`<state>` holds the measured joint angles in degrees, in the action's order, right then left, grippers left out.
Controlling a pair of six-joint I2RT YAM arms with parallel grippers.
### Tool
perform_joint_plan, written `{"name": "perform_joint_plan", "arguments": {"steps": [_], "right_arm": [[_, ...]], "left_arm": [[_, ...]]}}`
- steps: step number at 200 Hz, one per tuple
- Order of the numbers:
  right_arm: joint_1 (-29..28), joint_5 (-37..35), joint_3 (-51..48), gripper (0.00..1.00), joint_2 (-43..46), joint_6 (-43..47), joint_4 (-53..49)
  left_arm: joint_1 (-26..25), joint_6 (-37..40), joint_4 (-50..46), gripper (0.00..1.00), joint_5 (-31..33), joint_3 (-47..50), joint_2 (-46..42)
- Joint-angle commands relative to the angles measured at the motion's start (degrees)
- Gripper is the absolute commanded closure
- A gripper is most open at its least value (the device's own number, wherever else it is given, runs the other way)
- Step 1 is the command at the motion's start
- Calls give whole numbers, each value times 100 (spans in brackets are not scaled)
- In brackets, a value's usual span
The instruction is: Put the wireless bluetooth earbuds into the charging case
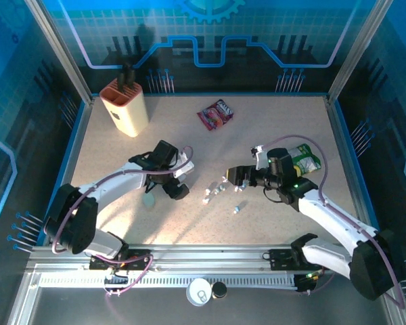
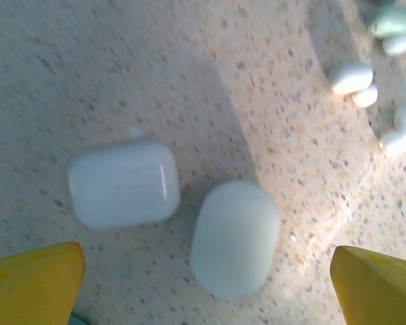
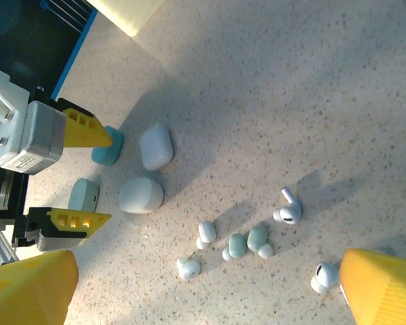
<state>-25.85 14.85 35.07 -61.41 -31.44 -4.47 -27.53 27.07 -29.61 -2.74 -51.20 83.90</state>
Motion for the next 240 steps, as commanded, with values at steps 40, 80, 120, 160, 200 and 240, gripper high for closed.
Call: {"name": "perform_joint_plan", "arguments": {"steps": [40, 80, 120, 160, 200, 240], "right_arm": [[-210, -49, -60, 0, -345, -301, 196], [-214, -150, -10, 0, -338, -189, 40], [-219, -247, -53, 0, -284, -191, -1], [-218, -246, -53, 0, -271, -278, -24], [-202, -412, 129, 0, -267, -563, -512], [141, 348, 113, 0, -231, -863, -631]], "left_arm": [[-67, -69, -904, 14, 20, -587, 733], [-80, -27, -933, 20, -43, -801, 1182], [-146, -53, -913, 28, -60, -786, 1389], [-267, -94, -785, 37, 10, -736, 1636], [-326, -132, -818, 52, 20, -760, 1727], [-370, -78, -638, 57, -13, -643, 1292]]}}
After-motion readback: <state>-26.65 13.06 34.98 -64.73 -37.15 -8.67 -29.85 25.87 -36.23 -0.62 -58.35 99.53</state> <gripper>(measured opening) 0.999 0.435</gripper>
